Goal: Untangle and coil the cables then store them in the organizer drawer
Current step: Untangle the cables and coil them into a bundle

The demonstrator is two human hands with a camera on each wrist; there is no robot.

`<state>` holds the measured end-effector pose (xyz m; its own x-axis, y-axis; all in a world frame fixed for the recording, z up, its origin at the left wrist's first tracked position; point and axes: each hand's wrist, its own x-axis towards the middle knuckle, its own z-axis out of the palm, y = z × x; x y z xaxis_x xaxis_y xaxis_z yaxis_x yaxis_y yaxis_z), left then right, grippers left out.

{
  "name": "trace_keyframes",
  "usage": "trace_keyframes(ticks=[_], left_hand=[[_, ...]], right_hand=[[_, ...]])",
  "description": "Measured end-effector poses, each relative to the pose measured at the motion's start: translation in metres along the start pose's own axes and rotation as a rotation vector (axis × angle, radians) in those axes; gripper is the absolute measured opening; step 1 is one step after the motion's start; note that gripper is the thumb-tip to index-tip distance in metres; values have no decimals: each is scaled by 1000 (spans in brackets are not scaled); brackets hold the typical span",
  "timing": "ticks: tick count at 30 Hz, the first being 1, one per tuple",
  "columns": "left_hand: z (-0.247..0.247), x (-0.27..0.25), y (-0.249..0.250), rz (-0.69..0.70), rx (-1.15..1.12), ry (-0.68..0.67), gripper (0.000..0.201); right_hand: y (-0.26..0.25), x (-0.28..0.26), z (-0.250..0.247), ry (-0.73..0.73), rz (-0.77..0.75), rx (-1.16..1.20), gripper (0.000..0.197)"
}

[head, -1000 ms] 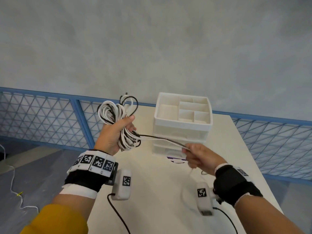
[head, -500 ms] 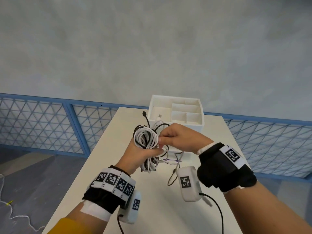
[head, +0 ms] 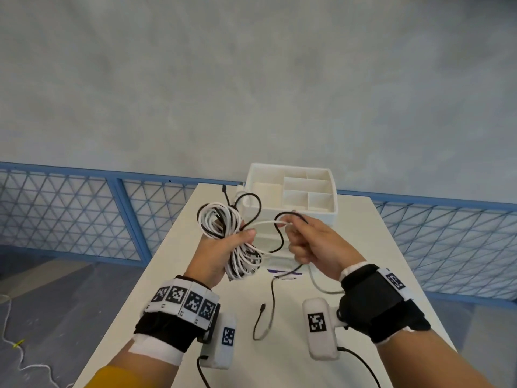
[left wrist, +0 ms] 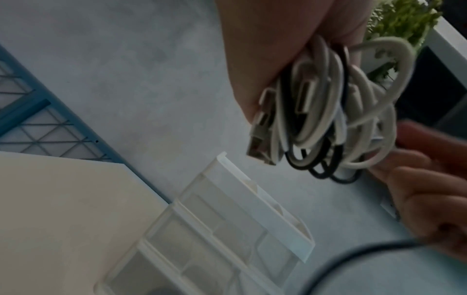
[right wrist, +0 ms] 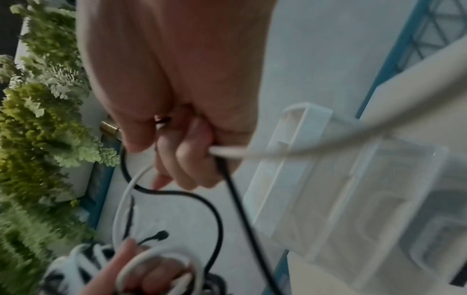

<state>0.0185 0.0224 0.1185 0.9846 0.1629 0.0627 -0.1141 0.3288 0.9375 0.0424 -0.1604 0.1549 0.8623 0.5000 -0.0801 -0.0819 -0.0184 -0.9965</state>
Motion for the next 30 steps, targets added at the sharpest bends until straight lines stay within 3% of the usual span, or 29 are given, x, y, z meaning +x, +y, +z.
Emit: trace_keyframes(ticks=[3, 7, 12, 16, 17, 20, 22, 25, 30], left_hand=[[4, -1, -7, 10, 80, -43, 20], [13, -5, -12, -55, 20, -144, 40], [14, -1, -22, -34, -81, 67, 26], [-3, 7, -13, -79, -159, 99, 11], [-8, 10, -9, -65, -124, 102, 8], [-9, 9, -1, -95, 1, -10, 16], [-1, 5, -3, -140, 29, -91, 32], [4, 3, -4, -180, -26, -159, 35], [2, 0, -2, -260, -94, -278, 41]], right_hand=[[-7, 1, 12, -3, 61, -167, 25], [-10, 7, 26, 27, 82, -228, 30], [-5, 11, 35, -25, 80, -288, 19], [-4, 6, 17, -122, 4, -131, 8], [-2, 5, 13, -122, -21, -92, 13], [4, 8, 12, -68, -117, 33, 24], [7, 11, 24, 17, -191, 149, 22], [21, 17, 40, 105, -258, 218, 15], [26, 25, 38, 200, -245, 226, 16]])
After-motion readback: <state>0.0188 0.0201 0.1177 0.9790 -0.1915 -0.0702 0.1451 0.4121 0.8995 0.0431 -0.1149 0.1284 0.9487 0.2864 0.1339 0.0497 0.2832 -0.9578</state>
